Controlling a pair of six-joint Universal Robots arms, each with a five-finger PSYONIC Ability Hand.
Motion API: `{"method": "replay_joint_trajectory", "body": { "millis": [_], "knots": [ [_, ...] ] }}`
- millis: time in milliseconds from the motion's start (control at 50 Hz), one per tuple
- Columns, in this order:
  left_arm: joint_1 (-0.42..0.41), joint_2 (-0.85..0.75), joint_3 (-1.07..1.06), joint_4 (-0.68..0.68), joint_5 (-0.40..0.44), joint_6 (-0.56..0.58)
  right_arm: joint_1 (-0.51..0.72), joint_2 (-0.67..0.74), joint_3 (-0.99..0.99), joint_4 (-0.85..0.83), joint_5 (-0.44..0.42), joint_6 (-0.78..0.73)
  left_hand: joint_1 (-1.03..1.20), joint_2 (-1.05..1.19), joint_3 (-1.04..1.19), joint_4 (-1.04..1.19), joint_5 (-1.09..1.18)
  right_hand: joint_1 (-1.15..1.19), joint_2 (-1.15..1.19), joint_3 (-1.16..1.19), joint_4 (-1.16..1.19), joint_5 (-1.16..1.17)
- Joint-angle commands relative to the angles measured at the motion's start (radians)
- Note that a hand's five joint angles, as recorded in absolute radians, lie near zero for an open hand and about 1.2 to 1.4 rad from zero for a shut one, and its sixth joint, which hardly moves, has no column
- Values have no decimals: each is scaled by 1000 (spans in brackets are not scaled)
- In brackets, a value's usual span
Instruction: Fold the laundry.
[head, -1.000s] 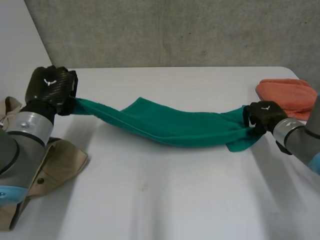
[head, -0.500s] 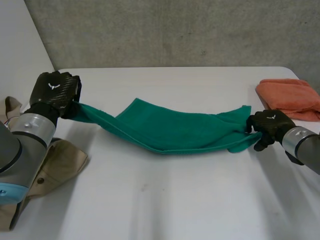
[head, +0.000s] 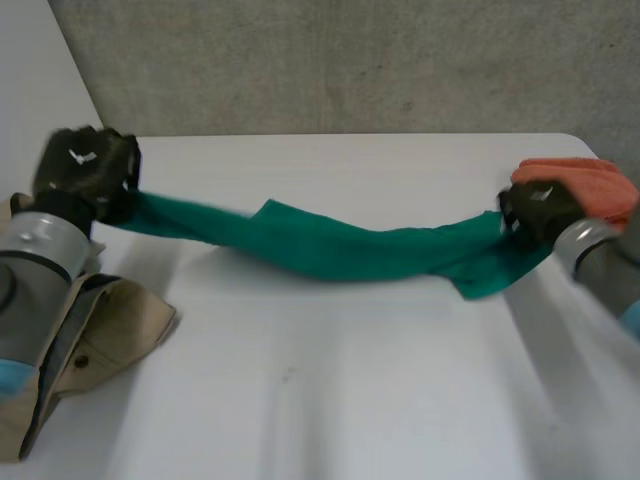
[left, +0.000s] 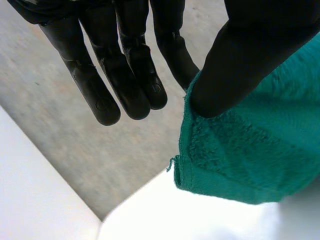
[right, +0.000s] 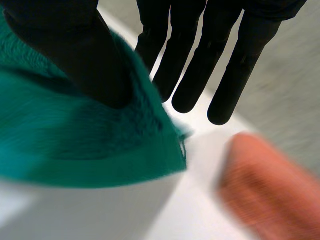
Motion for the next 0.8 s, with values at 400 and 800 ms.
{"method": "replay_joint_trajectory", "body": {
  "millis": [400,800],
  "knots": [
    [-26,-8,412,-541,-71,284,-52,-197,-435,607,-37,-336,240,199,203,193,245,268,222,211,201,234],
    [-52,-299,708,383,-87,144,79,33,-536,-710,229,111,240,199,203,193,245,268,222,211,201,234]
  ]
}}
